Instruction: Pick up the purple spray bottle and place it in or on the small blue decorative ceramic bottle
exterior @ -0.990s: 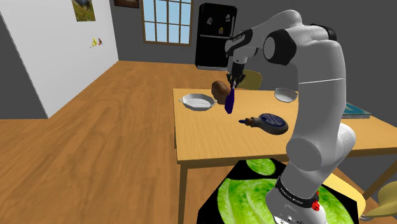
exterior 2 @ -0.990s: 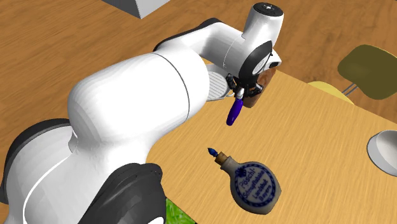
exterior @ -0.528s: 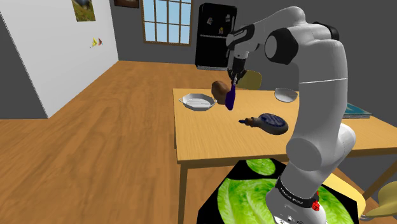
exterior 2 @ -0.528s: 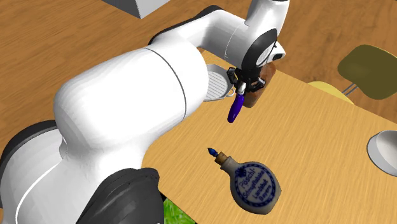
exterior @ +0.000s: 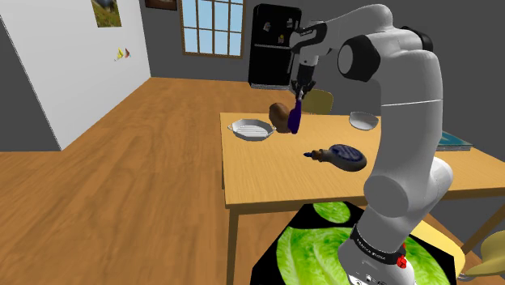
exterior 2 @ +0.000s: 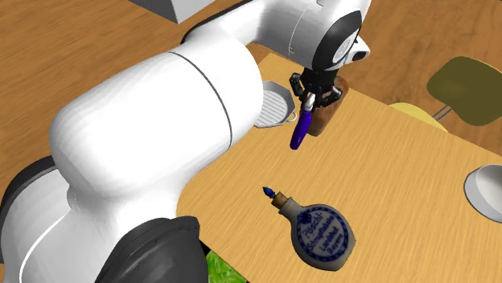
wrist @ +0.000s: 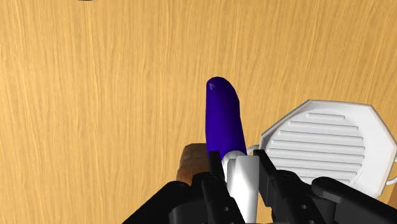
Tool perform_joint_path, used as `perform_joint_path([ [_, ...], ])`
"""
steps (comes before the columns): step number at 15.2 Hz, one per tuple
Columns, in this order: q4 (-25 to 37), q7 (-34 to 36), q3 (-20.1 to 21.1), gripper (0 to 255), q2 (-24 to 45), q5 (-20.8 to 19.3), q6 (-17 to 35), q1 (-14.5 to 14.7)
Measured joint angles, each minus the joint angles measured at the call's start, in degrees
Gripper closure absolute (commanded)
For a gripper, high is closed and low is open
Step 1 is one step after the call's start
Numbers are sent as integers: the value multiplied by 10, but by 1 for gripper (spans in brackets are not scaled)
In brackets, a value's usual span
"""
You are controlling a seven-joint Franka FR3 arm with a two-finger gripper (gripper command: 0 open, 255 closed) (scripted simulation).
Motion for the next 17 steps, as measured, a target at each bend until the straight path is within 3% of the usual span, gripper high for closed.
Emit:
perform_joint_path([
  [17, 177, 4, -1, 255, 28, 9, -148, -25],
])
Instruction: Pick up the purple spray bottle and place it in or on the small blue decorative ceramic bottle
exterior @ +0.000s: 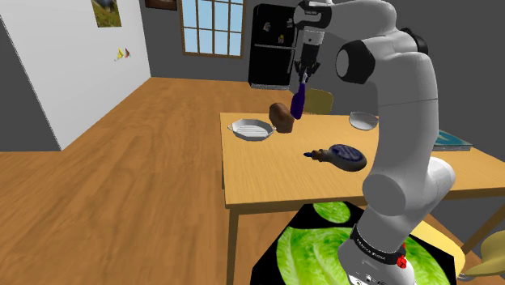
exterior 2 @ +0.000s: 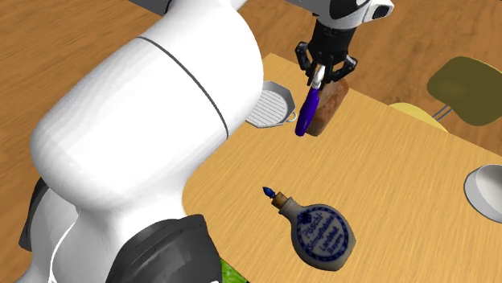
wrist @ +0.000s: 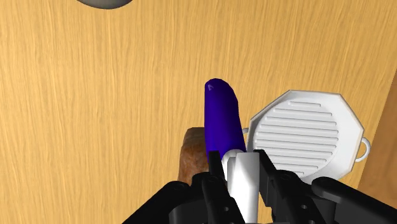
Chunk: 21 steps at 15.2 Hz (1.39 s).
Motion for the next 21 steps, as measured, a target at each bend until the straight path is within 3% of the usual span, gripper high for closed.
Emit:
perform_joint_path([
  [6, 109, 3, 3, 255, 37, 13, -72, -23],
  [10, 239, 9, 11, 255, 92, 32, -144, -57],
  [11, 216, 3, 8, 255, 76, 28, -140, -52],
  [13, 112, -13, -5, 255, 8, 8, -104, -31],
  [15, 90, -24, -10, 255, -19, 1, -107, -31],
  [19, -31, -53, -26, 255, -113, -33, -78, -20],
  [21, -38, -70, -33, 255, -132, -39, -89, -29],
])
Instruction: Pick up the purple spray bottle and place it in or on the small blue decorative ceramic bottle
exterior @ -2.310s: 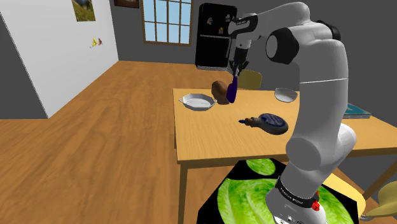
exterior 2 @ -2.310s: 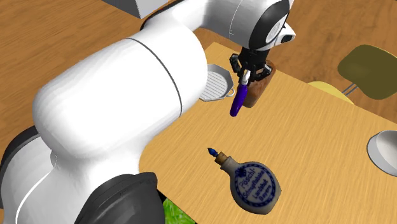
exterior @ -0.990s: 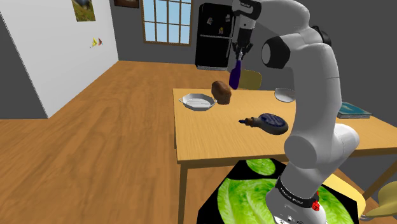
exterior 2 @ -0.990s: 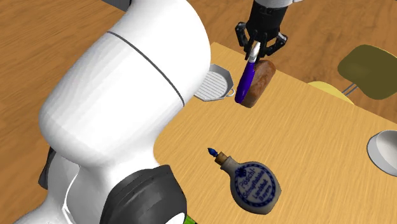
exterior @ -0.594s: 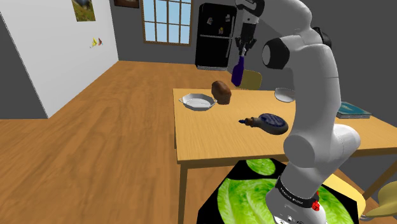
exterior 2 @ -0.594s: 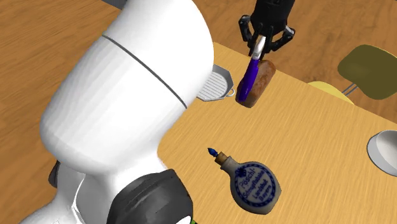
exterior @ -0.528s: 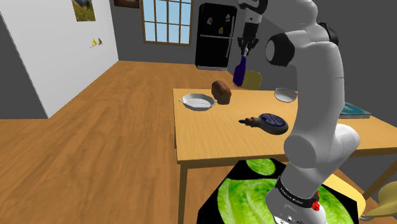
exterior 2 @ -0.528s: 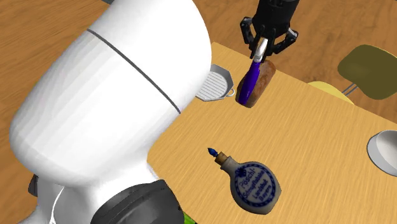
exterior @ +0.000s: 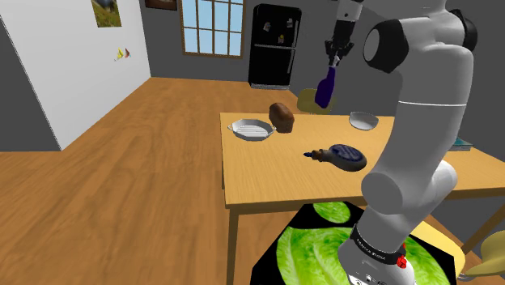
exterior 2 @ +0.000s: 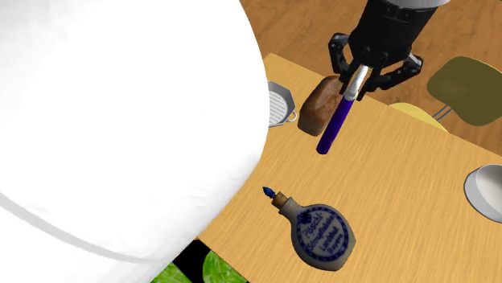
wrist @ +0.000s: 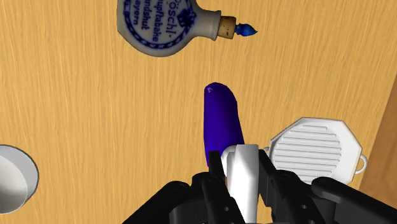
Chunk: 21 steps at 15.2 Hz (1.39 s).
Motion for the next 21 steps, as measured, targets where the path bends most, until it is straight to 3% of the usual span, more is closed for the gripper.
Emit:
perform_joint_path([
  [5, -76, -28, -13, 255, -82, -35, 0, -2],
  [12, -104, -88, -39, 255, -151, -67, -33, -28],
  [21, -216, -84, -33, 255, -201, -92, 35, -27],
])
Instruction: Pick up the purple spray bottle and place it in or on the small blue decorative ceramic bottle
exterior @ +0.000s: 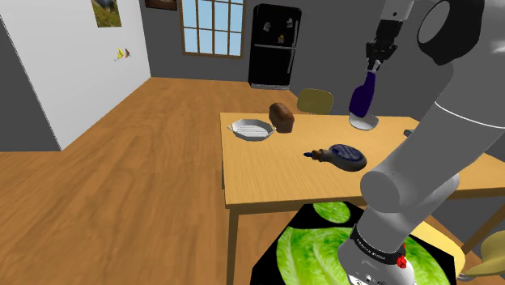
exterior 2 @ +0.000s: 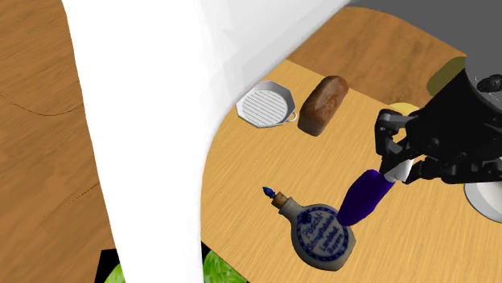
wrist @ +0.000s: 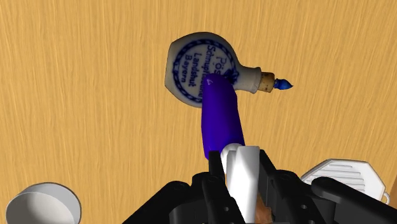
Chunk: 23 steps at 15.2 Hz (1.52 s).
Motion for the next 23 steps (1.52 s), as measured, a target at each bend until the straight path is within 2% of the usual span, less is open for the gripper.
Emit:
perform_joint_path([
  [13, -145, 17, 9, 255, -43, -20, 107, 0],
  [23, -226, 19, 6, 255, -52, -26, 180, -3],
])
